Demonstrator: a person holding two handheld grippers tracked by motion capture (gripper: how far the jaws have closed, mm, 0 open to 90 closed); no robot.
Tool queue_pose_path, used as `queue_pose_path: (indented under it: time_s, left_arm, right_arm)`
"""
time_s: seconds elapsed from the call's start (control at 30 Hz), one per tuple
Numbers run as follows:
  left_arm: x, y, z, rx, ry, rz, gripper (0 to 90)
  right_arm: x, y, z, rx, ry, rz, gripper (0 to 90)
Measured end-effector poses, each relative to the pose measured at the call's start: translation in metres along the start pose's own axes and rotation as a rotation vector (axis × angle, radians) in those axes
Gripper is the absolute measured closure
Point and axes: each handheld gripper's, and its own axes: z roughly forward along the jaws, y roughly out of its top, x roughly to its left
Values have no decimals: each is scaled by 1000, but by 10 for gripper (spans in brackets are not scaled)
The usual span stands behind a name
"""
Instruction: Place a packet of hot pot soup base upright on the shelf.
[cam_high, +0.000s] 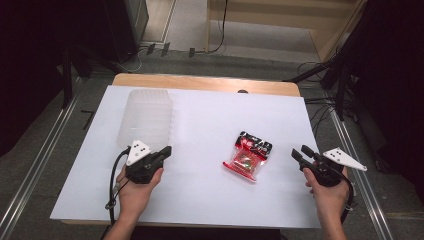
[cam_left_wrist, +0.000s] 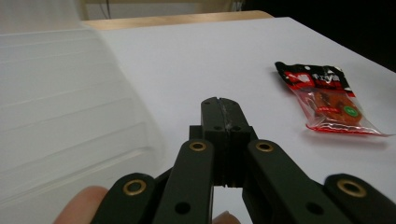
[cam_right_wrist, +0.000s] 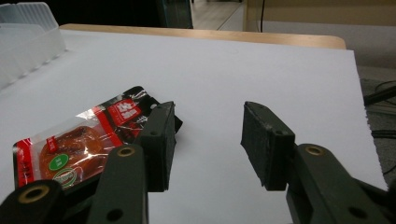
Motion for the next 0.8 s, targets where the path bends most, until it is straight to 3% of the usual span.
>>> queue_pose_path:
  time_s: [0.13,0.27,0.5,0.8]
  left_arm:
    - [-11,1,12,3,-16,12,900]
    - [-23,1,24,19,-41,30,900]
    - [-40,1,38,39,-79,49,900]
    - [-60,-5,58,64,-131,64,900]
  right_arm:
    - [1,2,6,13,-5,-16,578]
    - [-1,3,12,30,8,23,591]
    - [-1,5,18,41,-4,11,573]
    - [-3,6,27,80,30,19,570]
